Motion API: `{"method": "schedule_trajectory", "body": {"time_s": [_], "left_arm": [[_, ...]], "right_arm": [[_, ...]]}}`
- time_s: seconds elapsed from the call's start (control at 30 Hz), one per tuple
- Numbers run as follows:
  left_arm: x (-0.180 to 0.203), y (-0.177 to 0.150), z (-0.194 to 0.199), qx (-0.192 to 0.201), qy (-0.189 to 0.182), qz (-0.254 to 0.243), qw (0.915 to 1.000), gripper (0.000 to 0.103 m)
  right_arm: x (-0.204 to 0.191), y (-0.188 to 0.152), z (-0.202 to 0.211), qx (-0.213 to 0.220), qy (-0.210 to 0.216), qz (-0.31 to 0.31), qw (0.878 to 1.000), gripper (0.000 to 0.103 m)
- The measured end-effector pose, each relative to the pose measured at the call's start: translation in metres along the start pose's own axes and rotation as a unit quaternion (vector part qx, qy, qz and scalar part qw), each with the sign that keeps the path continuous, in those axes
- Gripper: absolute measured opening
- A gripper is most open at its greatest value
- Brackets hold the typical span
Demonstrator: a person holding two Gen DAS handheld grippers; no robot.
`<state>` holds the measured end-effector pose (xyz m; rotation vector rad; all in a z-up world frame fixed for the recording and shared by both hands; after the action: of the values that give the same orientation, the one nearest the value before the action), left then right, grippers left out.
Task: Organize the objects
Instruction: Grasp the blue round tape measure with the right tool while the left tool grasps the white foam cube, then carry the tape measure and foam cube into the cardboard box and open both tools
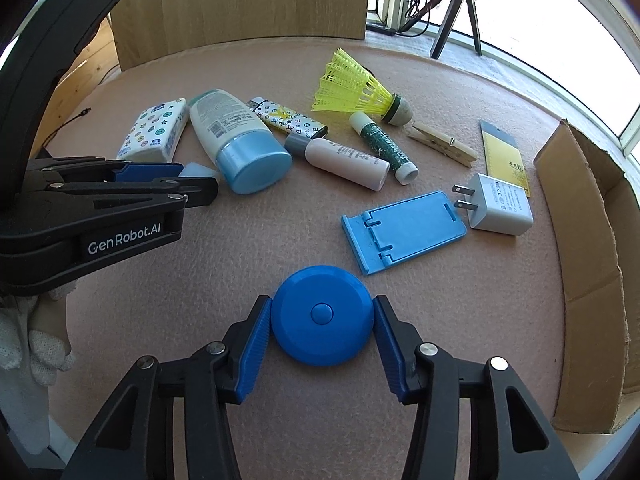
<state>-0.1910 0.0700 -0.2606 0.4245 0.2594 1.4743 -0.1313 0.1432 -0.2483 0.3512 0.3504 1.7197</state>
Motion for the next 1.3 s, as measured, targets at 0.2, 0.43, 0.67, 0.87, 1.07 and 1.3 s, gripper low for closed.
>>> {"method": "schedule_trajectory", "body": {"time_s": [0.2, 0.43, 0.67, 0.87, 1.07, 1.3], "left_arm": [[-0.003, -0.003, 0.005, 0.002, -0.007, 0.016, 0.9999, 0.028], [-0.015, -0.010, 0.022, 0.007, -0.008, 0.033, 0.9994, 0.028], [-0.015, -0.007, 0.055, 0.030, -0.014, 0.041, 0.9986, 0.028], [0.013, 0.010, 0.080, 0.054, -0.030, 0.028, 0.9977, 0.028], [0.064, 0.030, 0.099, 0.078, -0.055, -0.005, 0.9954, 0.028], [0.140, 0.052, 0.110, 0.094, -0.088, -0.047, 0.9906, 0.028]], "right_arm": [[0.001, -0.004, 0.002, 0.001, 0.003, -0.001, 1.000, 0.046], [0.009, -0.011, 0.015, 0.011, 0.010, -0.008, 1.000, 0.046], [0.020, -0.009, 0.043, 0.039, 0.024, -0.019, 0.999, 0.046], [0.043, -0.002, 0.074, 0.070, 0.026, -0.036, 0.997, 0.046], [0.083, 0.001, 0.106, 0.100, 0.010, -0.057, 0.993, 0.046], [0.149, -0.009, 0.133, 0.119, -0.029, -0.092, 0.988, 0.046]]}}
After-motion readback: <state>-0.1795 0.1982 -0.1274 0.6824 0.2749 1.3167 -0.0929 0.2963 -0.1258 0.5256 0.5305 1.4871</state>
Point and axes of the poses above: each gripper's, at about its wrist camera, not at the fingertips, and z roughly against the way its jaws point, x to its right, y to its top, the point moved 10 cm from there along -z, roughly the way its jaws point, and after that the axes turned 5 degrees about z, right-handed, at the moved point
